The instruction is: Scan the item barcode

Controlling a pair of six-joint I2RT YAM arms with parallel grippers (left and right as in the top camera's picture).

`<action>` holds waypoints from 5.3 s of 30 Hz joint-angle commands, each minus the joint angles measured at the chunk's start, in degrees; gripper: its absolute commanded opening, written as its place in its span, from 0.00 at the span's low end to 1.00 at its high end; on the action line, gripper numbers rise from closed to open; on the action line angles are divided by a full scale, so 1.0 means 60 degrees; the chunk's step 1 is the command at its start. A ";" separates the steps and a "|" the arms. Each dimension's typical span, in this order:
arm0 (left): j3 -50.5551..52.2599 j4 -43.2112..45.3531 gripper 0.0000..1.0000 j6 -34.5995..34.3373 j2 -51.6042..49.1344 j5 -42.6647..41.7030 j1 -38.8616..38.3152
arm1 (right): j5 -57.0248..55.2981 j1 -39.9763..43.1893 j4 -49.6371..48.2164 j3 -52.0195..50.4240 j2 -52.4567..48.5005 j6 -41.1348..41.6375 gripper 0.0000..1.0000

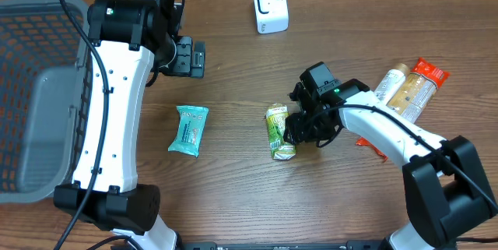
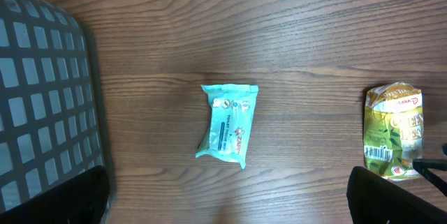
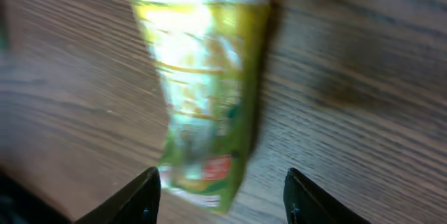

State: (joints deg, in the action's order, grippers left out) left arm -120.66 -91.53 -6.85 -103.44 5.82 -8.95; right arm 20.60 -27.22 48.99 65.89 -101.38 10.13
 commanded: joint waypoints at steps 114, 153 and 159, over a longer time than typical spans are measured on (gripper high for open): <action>-0.0015 0.0015 1.00 0.0142 -0.0073 -0.0015 0.0051 | -0.7555 -0.3286 0.3519 0.2929 -0.3027 0.2233 0.28; -0.0015 0.0015 1.00 0.0142 -0.0073 -0.0011 0.0051 | -0.0244 0.0255 0.0929 0.0255 -0.0911 -0.1271 0.80; -0.0015 0.0015 1.00 0.0142 -0.0073 -0.0015 0.0051 | -0.0229 0.0266 0.0415 -0.0262 -0.0911 -0.1151 0.50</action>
State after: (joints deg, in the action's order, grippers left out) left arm -120.66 -91.53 -6.85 -103.44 5.82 -8.95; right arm 18.28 -25.58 51.86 65.56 -107.22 3.11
